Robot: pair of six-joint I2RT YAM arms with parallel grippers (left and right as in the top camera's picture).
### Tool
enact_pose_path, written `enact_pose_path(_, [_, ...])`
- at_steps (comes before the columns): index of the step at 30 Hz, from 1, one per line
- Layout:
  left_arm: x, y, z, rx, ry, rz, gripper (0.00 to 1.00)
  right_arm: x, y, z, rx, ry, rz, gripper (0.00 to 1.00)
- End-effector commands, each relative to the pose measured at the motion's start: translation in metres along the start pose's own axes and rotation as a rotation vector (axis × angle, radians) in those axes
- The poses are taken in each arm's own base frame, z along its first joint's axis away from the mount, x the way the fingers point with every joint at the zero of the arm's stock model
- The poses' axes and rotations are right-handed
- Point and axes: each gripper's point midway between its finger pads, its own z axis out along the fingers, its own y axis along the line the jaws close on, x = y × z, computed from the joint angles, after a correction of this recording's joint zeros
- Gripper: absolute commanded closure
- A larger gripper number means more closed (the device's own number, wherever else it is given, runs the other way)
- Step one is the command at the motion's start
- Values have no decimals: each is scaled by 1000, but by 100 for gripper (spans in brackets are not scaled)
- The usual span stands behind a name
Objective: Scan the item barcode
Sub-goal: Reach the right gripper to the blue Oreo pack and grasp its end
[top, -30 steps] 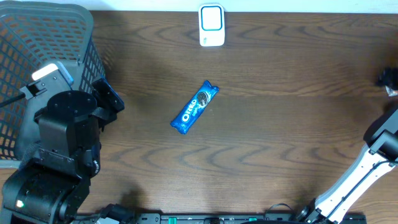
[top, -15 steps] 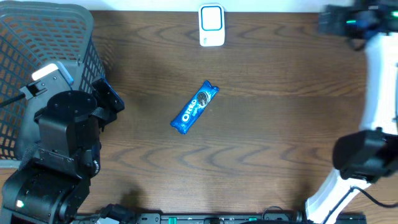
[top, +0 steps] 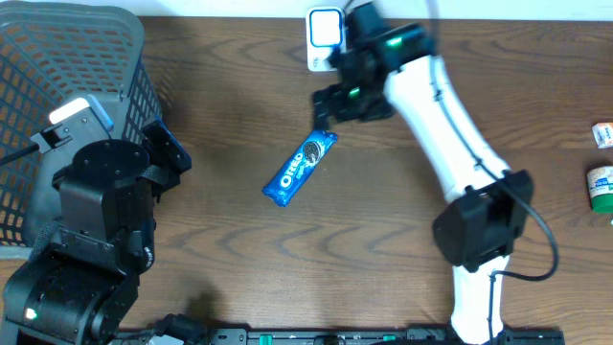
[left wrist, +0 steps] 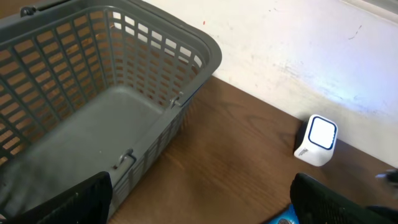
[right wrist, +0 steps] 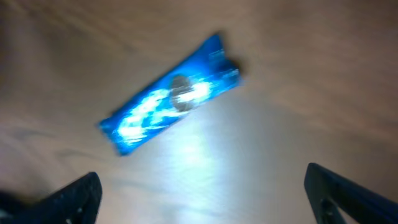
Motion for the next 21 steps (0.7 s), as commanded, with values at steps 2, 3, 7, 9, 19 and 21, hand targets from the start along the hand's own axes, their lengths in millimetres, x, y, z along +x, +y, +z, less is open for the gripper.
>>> enact_pose_path(2, [-2, 3, 0, -14, -9, 11, 8, 14, 40, 33, -5, 67, 293, 1])
enact_pose_path(3, [-2, 3, 0, -14, -9, 11, 9, 19, 48, 42, 2, 87, 337, 1])
enact_pose_path(7, [-2, 3, 0, -14, -9, 11, 9, 40, 66, 75, 65, 161, 494, 1])
enact_pose_path(9, [-2, 3, 0, -14, -9, 11, 9, 46, 63, 94, 139, 166, 585, 1])
enact_pose_path(19, [-2, 3, 0, -14, -9, 11, 9, 56, 53, 149, 240, 195, 685, 1])
enact_pose_path(21, [-2, 3, 0, -14, -9, 11, 9, 49, 49, 150, 252, 153, 676, 1])
